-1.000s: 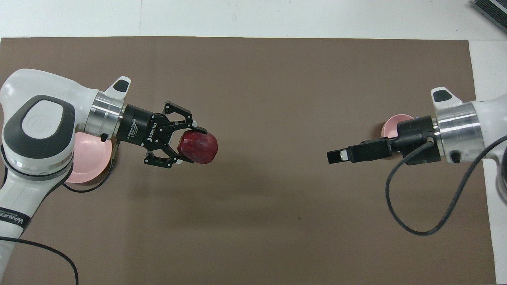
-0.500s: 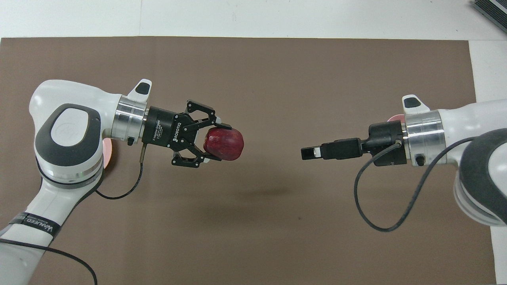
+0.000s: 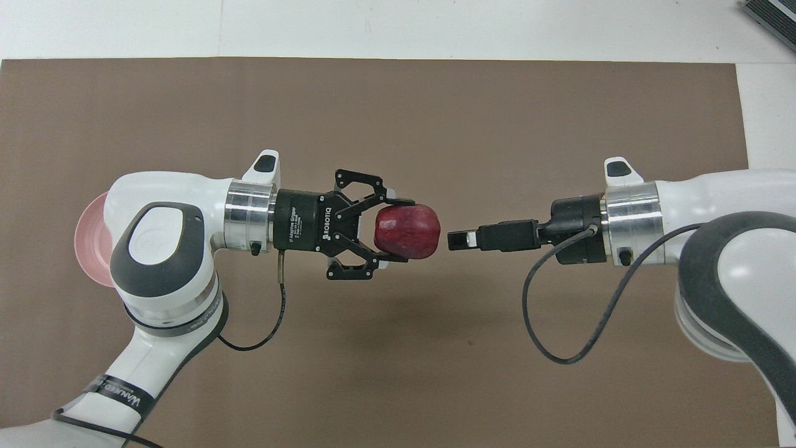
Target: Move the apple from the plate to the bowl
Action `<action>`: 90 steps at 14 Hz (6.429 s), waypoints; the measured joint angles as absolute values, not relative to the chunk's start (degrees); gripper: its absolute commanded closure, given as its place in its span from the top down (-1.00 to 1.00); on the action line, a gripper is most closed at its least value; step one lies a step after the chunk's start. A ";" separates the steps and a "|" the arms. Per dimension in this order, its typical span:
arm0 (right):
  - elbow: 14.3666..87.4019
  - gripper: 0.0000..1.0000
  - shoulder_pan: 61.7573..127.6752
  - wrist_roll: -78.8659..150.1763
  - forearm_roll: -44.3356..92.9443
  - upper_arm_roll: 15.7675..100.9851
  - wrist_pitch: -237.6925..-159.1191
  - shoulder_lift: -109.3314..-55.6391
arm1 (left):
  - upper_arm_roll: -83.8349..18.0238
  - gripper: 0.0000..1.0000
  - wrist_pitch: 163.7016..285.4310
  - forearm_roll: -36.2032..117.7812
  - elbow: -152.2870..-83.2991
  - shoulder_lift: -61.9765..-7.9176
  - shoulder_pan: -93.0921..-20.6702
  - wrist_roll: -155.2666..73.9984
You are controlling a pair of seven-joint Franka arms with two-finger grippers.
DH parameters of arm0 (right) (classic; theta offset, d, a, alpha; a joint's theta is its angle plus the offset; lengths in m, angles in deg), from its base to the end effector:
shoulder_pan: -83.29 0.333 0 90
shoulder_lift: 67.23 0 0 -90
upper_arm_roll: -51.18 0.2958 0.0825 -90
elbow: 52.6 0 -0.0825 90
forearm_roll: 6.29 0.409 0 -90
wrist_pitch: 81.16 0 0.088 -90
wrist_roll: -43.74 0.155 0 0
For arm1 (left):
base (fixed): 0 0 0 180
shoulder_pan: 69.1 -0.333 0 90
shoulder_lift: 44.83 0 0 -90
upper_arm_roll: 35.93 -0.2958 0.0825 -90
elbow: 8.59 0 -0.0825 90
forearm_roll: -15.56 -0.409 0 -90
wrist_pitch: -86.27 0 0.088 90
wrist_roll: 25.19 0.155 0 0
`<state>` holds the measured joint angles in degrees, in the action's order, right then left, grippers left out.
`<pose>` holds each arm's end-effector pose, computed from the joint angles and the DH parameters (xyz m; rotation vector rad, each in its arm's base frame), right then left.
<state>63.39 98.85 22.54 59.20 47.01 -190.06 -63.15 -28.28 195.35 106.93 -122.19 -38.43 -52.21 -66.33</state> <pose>0.5445 0.2188 0.4630 -2.0683 -0.1316 -0.0504 0.5229 -0.3661 0.4226 1.5392 0.9450 -0.9927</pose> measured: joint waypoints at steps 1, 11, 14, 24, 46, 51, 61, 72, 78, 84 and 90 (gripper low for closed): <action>63.47 1.00 98.85 22.31 59.42 47.00 -190.06 -63.26 | -28.03 -1.00 196.74 108.26 -122.63 -38.81 -51.20 -66.33; 63.86 1.00 98.56 22.59 60.59 46.68 -187.43 -63.38 | -23.91 -1.00 202.47 114.76 -123.81 -39.07 -48.31 -66.33; 63.98 1.00 98.25 22.58 60.09 46.56 -185.34 -63.39 | -23.41 -1.00 202.47 114.83 -123.81 -39.16 -48.19 -66.39; 63.98 -1.00 97.36 23.40 59.01 46.55 -183.19 -63.39 | -23.25 -1.00 202.47 114.85 -123.98 -39.17 -47.57 -66.43; 55.57 -1.00 89.66 23.28 17.88 46.18 -181.89 -69.60 | -25.08 1.00 202.44 85.53 -123.70 -39.46 -56.47 -66.08; 55.15 -1.00 90.51 21.28 -4.96 46.48 -190.69 -74.10 | -25.06 1.00 202.44 59.51 -120.77 -39.62 -58.13 -65.54; 54.76 -1.00 90.11 20.88 -31.08 46.76 -205.74 -83.27 | -25.38 1.00 198.97 37.62 -114.75 -40.02 -60.44 -62.04; 55.79 -1.00 88.59 19.60 -31.37 46.60 -208.54 -86.16 | -39.36 1.00 193.38 20.94 -108.64 -41.96 -62.05 -21.94; 56.14 0.55 88.15 19.60 -31.37 46.61 -209.77 -87.17 | -39.81 1.00 188.48 16.95 -103.97 -43.28 -64.41 -15.60; 56.12 1.00 88.14 19.61 -31.37 46.61 -209.78 -87.20 | -33.43 1.00 180.94 16.30 -99.47 -43.37 -69.96 -21.86; 55.57 1.00 88.13 19.61 -31.30 46.60 -209.78 -87.16 | -34.58 1.00 172.56 16.34 -96.25 -43.66 -68.02 -27.38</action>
<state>55.57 88.13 19.61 -31.30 46.60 -209.78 -87.16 -34.58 172.56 16.34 -96.25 -43.66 -68.02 -27.38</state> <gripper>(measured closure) 0.000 0.000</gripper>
